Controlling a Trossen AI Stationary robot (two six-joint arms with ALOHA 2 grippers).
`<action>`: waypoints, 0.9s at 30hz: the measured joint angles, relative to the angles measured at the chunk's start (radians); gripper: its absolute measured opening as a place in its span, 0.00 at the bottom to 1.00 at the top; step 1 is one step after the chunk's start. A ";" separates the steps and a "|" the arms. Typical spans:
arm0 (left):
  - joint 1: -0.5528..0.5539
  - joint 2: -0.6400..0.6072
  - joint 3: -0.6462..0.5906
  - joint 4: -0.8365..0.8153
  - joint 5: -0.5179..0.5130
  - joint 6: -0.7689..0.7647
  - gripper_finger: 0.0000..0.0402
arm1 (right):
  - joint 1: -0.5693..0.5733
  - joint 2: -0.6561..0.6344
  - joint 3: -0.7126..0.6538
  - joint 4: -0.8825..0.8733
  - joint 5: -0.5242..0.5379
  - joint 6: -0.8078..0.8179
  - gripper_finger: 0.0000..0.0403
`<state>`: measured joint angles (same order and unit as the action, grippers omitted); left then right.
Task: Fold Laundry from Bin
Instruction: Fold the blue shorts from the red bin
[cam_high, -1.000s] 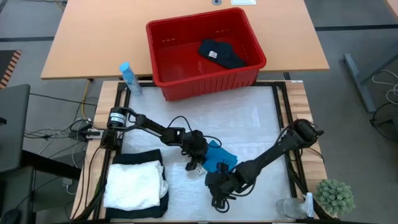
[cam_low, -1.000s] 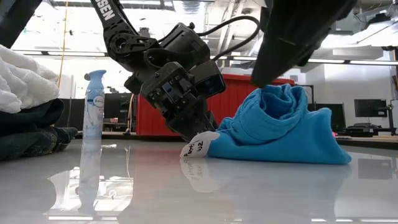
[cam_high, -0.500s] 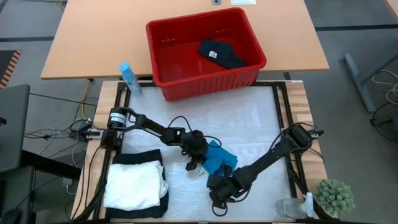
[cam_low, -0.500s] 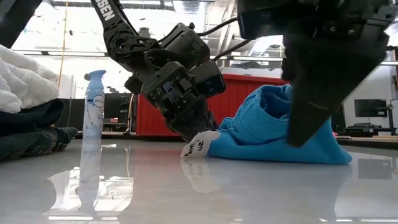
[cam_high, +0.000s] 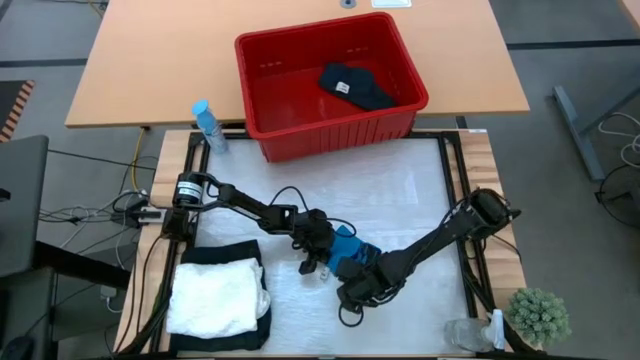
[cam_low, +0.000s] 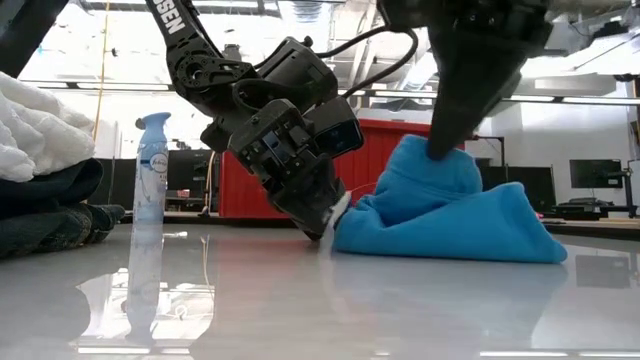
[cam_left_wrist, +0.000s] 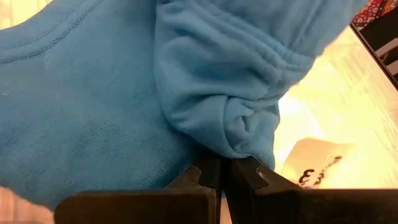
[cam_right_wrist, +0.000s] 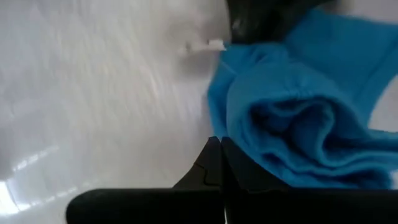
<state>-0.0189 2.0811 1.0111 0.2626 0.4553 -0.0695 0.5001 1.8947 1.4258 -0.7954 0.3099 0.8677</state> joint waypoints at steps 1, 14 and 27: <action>0.000 0.000 0.000 0.003 0.000 -0.002 0.00 | -0.003 -0.010 0.000 -0.004 0.010 0.003 0.03; 0.000 0.000 0.000 0.022 -0.003 -0.007 0.00 | -0.093 -0.028 0.001 -0.076 0.054 -0.005 0.03; 0.000 0.001 0.001 0.029 -0.001 -0.027 0.00 | -0.228 -0.035 0.000 -0.147 0.124 -0.064 0.05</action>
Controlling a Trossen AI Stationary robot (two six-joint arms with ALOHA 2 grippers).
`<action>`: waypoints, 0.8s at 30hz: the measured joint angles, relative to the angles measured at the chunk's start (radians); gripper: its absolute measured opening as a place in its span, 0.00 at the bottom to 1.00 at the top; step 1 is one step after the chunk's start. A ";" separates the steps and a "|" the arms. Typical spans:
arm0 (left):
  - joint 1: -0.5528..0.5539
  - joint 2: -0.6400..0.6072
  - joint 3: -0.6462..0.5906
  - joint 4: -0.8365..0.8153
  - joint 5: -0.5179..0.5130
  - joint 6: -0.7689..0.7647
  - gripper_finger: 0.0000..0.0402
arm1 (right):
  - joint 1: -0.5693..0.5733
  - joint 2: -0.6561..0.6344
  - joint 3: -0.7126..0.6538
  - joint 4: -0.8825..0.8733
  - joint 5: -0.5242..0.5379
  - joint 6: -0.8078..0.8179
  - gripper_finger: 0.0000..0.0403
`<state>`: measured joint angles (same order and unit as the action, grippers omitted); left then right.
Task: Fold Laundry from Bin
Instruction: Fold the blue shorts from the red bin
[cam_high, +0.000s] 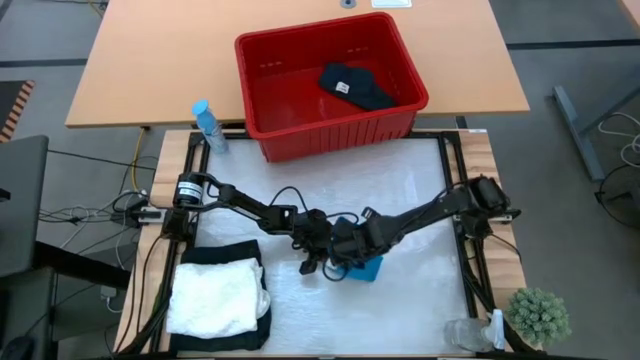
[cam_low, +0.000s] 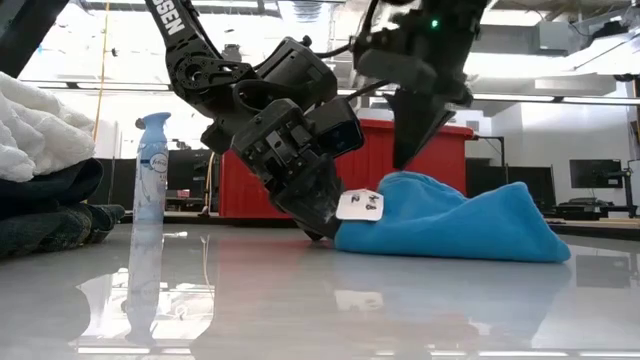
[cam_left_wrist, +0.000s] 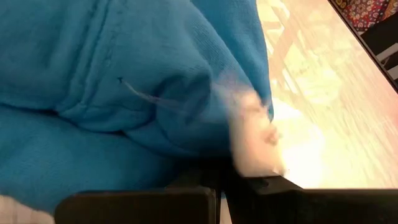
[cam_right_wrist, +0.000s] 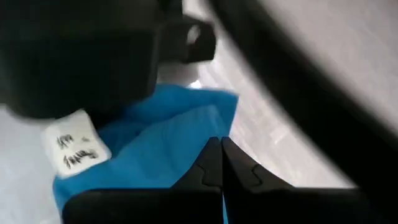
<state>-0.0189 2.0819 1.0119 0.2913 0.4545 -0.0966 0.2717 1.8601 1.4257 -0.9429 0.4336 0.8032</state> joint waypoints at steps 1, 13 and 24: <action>0.000 0.000 0.000 0.001 0.000 -0.002 0.00 | -0.001 -0.005 0.000 -0.001 0.011 0.002 0.05; 0.013 -0.068 -0.004 -0.005 -0.002 -0.063 0.00 | 0.176 -0.126 0.001 -0.041 0.080 0.254 0.06; 0.014 -0.082 -0.003 -0.010 -0.023 -0.089 0.00 | 0.270 0.022 -0.080 0.032 0.191 0.533 0.04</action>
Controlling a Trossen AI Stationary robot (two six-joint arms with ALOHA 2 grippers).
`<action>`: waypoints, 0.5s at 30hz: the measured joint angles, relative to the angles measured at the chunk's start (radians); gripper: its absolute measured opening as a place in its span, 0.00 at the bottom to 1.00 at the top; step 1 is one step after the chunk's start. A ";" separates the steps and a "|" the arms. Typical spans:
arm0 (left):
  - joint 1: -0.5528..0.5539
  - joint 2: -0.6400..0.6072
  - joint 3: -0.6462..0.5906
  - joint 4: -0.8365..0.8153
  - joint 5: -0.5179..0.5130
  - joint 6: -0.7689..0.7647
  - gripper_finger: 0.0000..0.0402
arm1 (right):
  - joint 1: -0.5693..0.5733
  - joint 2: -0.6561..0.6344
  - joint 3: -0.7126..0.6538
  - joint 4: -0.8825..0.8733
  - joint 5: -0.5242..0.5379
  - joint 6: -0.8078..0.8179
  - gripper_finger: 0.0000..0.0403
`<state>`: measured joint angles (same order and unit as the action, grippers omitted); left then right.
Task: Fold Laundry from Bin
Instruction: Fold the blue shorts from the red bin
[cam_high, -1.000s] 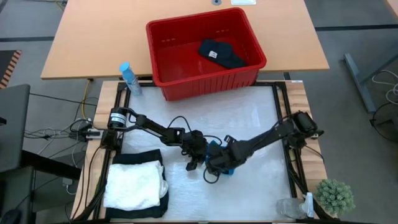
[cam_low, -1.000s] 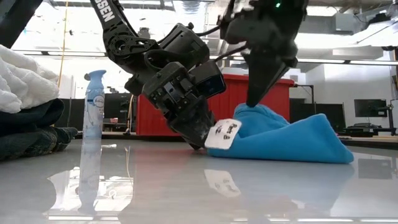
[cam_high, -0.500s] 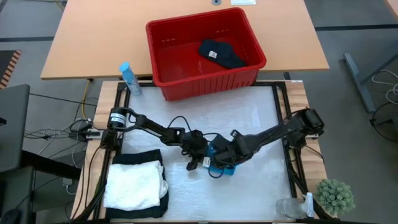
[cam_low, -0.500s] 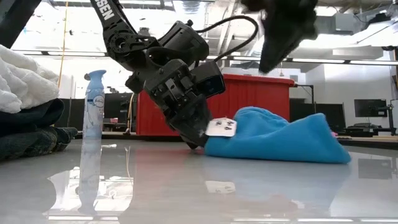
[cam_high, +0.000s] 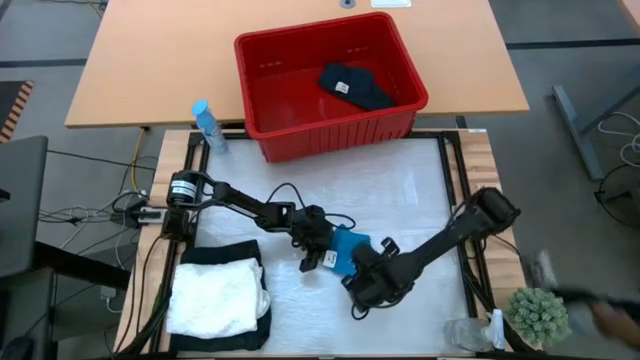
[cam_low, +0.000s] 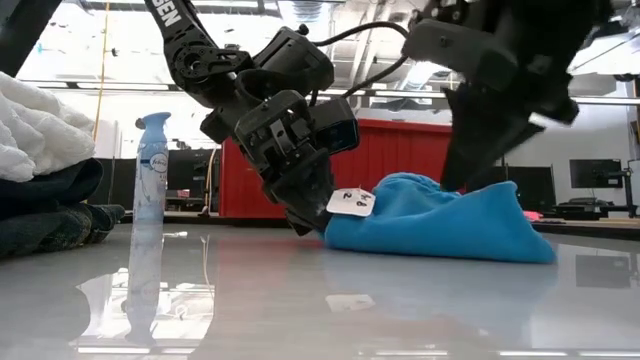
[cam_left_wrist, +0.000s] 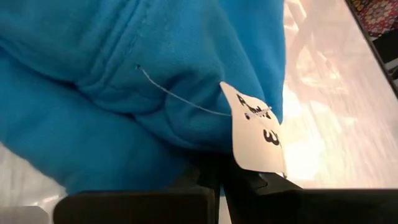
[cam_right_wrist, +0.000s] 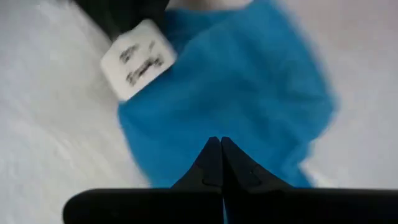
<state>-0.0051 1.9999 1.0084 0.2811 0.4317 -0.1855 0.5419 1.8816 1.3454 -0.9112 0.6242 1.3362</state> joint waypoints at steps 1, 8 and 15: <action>0.000 0.000 0.000 -0.003 -0.002 0.000 0.00 | 0.003 0.018 0.000 0.013 -0.014 0.002 0.04; 0.016 -0.001 0.002 -0.002 -0.009 -0.011 0.00 | 0.050 0.094 0.000 0.053 -0.093 0.032 0.04; 0.037 -0.002 0.003 0.004 -0.002 -0.078 0.00 | 0.055 0.103 -0.032 0.071 -0.125 0.037 0.04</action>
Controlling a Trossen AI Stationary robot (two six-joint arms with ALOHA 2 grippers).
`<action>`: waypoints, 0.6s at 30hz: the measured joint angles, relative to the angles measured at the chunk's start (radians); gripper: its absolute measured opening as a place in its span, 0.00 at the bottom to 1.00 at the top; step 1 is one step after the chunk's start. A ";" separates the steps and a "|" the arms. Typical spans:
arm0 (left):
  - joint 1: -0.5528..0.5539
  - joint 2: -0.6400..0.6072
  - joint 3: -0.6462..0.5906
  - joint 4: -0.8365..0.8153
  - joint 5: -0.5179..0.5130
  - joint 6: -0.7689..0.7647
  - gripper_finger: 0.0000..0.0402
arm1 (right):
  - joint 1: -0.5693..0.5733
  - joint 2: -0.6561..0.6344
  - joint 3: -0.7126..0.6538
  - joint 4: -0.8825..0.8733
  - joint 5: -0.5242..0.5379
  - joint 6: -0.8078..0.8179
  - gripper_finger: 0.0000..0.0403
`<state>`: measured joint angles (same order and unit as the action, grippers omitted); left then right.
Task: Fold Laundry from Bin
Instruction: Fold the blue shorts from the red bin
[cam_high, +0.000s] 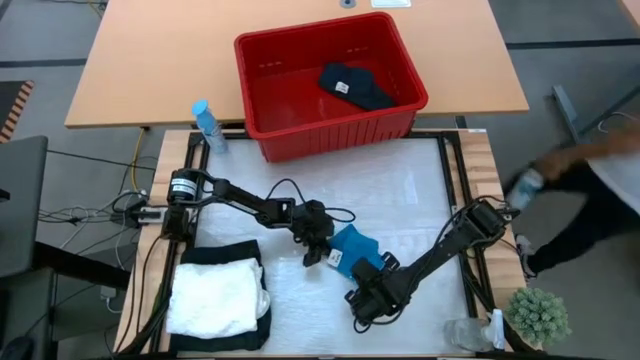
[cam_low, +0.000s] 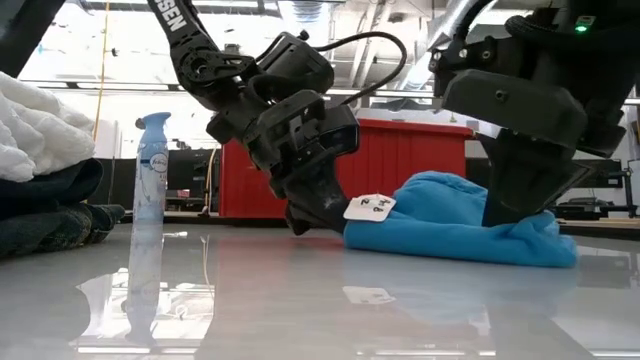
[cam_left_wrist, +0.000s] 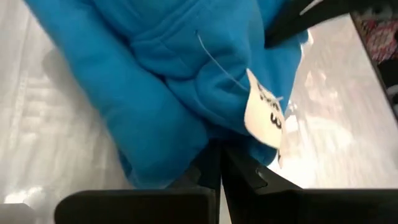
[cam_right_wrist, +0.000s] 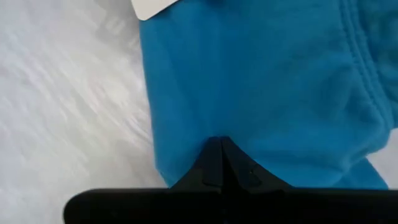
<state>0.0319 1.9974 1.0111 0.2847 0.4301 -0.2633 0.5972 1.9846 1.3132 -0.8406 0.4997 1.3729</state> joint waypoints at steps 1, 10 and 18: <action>0.003 0.000 0.000 0.004 0.004 -0.014 0.00 | -0.003 0.000 -0.002 0.000 -0.002 0.000 0.04; 0.076 -0.100 0.001 -0.019 -0.051 -0.166 0.00 | -0.003 -0.001 -0.002 0.004 -0.002 -0.012 0.04; 0.124 -0.215 0.003 -0.041 -0.069 -0.003 0.08 | 0.005 -0.001 -0.003 0.009 -0.005 -0.012 0.04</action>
<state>0.1555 1.7828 1.0137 0.2440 0.3615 -0.2667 0.6018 1.9839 1.3106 -0.8321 0.4942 1.3613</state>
